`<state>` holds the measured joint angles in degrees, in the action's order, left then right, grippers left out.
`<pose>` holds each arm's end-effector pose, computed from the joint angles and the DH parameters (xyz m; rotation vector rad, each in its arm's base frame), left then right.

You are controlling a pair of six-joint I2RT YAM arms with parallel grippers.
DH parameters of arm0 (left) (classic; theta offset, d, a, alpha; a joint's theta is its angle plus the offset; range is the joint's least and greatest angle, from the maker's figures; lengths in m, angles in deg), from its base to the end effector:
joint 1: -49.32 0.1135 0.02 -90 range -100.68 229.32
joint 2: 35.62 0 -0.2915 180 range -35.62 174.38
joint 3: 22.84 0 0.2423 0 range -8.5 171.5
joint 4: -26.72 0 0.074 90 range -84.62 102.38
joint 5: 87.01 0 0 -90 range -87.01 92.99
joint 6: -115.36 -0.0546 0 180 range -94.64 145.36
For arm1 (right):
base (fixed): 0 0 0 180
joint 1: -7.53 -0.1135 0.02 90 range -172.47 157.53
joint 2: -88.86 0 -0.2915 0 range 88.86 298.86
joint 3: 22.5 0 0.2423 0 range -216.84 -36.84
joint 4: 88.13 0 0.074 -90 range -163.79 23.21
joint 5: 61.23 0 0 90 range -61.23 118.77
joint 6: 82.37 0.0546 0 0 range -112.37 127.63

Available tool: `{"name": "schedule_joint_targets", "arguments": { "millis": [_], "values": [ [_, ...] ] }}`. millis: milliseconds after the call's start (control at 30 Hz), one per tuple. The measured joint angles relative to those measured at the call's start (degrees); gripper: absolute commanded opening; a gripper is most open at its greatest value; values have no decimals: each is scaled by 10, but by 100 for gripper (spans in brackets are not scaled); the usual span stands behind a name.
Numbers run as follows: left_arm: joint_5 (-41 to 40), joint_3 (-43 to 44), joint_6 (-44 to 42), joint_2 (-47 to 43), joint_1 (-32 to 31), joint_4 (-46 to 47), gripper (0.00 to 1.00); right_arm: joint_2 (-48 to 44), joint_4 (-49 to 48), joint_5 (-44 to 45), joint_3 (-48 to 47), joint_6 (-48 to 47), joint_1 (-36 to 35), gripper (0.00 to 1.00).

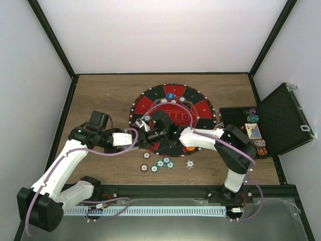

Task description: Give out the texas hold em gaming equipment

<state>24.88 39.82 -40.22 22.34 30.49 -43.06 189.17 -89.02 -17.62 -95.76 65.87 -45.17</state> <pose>0.1443 -0.0707 0.2674 1.8192 1.8415 -0.2324 0.2038 0.3327 0.2409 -0.5350 2.4796 1.8531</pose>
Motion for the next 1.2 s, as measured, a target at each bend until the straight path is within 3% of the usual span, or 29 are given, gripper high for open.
{"name": "schedule_joint_targets", "arguments": {
  "millis": [100, 133, 167, 233, 267, 600, 900, 1200],
  "values": [
    [-4, -1, 0, -2, -2, -2, 5, 12, -16, -10, -2, 13, -3, 14],
    [-8, -2, -2, -4, -2, -2, 13, 16, -21, -13, -2, 24, -3, 10],
    [-11, -4, -4, -7, -3, 0, 30, 18, -25, -15, -2, 36, -2, 7],
    [-14, -7, -5, -12, -4, 3, 88, 20, -37, -17, 1, 55, -1, 4],
    [-14, -7, -5, -14, -4, 4, 99, 20, -44, -19, 4, 60, -1, 3],
    [33, -10, 27, -29, -5, 1, 100, 20, -111, -37, 38, 72, -5, 2],
    [76, -9, 25, -31, -6, -14, 83, 20, -144, -50, 46, 80, -5, 2],
    [99, -10, 16, -33, -6, -17, 81, 20, -168, -65, 48, 97, -7, 2]
  ]
}}
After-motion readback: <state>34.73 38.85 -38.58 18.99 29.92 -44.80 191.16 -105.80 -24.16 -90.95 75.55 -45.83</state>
